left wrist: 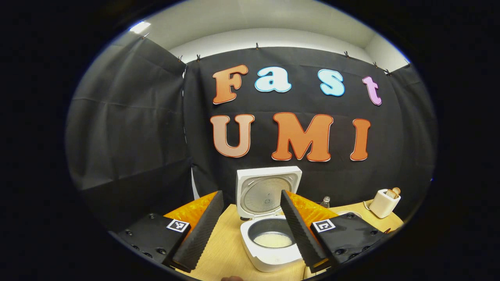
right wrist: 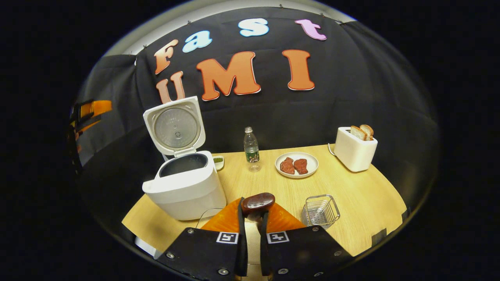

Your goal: Close the left gripper, press the button to open the rice cooker; take a wooden spoon from the chopstick holder with the right hand, scoop a spoonful of rice and pour it into the rice cooker, then put the wooden spoon back into the chopstick holder.

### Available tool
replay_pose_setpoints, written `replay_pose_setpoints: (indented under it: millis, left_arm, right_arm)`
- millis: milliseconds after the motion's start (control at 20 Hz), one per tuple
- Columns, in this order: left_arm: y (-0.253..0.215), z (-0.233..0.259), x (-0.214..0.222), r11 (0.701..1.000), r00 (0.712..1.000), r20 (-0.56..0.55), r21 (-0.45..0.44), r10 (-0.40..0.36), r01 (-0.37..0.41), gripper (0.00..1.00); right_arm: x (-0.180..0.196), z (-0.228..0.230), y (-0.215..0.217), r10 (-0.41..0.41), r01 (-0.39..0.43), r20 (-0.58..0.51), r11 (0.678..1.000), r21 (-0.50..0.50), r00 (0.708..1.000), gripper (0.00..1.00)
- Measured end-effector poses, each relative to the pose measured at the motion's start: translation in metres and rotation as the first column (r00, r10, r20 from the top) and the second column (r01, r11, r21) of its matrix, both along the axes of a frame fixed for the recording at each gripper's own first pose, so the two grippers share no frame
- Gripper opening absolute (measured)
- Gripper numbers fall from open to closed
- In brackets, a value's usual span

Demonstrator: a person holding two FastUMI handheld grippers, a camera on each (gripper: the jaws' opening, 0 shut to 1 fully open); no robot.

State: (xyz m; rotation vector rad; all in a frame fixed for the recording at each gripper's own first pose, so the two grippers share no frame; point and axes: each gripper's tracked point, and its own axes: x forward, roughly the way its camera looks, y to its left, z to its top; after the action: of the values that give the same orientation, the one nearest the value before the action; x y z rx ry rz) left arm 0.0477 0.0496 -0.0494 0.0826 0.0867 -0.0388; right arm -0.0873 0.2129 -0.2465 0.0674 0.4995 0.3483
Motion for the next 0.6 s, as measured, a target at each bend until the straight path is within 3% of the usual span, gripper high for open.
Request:
replay_pose_setpoints:
  millis: [300, 500, 600]
  left_arm:
    - [0.01, -0.003, -0.002, 1.0, 1.0, -0.013, 0.005, 0.024, -0.024, 0.99]
    - [0.012, -0.01, -0.002, 0.999, 0.999, -0.029, 0.002, 0.033, -0.033, 0.98]
    - [0.011, -0.014, -0.002, 1.0, 0.999, -0.038, 0.0, 0.03, -0.03, 0.98]
  right_arm:
    - [-0.002, -0.033, 0.006, 0.066, -0.064, 0.004, 0.989, -0.132, 0.998, 0.12]
    - [-0.004, -0.043, 0.017, 0.112, -0.112, -0.005, 0.986, -0.124, 0.994, 0.12]
    - [-0.006, -0.05, 0.021, 0.107, -0.109, -0.036, 0.992, -0.065, 0.994, 0.12]
